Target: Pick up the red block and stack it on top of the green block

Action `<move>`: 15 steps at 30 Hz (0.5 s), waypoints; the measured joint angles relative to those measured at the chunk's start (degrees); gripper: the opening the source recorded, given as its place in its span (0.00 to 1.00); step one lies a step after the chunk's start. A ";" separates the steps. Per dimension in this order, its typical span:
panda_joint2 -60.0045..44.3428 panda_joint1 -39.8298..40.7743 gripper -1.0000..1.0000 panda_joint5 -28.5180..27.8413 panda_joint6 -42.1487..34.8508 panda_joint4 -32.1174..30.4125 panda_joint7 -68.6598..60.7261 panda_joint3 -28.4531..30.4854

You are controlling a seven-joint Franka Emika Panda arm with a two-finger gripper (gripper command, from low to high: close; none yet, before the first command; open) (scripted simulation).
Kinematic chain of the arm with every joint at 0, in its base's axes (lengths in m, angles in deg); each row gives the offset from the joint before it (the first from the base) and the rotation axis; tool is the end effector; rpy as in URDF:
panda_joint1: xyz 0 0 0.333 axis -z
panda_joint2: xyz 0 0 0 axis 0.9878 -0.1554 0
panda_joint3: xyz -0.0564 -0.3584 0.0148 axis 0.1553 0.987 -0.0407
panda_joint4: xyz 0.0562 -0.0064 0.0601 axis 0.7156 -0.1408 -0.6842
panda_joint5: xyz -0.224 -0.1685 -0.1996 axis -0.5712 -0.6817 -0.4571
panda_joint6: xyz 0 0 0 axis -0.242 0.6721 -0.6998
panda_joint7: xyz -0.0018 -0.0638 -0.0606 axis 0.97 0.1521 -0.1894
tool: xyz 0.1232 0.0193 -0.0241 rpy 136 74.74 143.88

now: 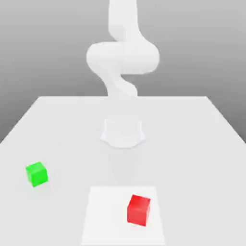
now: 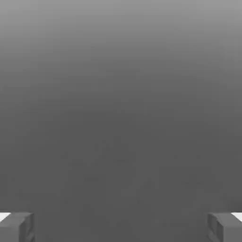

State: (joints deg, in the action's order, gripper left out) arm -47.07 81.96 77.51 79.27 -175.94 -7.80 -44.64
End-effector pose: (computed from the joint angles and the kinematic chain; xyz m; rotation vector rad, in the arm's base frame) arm 0.3146 0.0066 0.6875 -2.4807 1.0974 -0.9387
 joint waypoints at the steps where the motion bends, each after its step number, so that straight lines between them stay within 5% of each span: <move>1: -2.26 0.37 0.50 -0.15 1.14 -0.92 1.11 -0.60; 15: -31.57 2.86 0.50 -2.72 15.93 -12.88 15.98 -5.93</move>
State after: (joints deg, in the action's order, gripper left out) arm -78.64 84.82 74.79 95.20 -188.82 8.18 -50.57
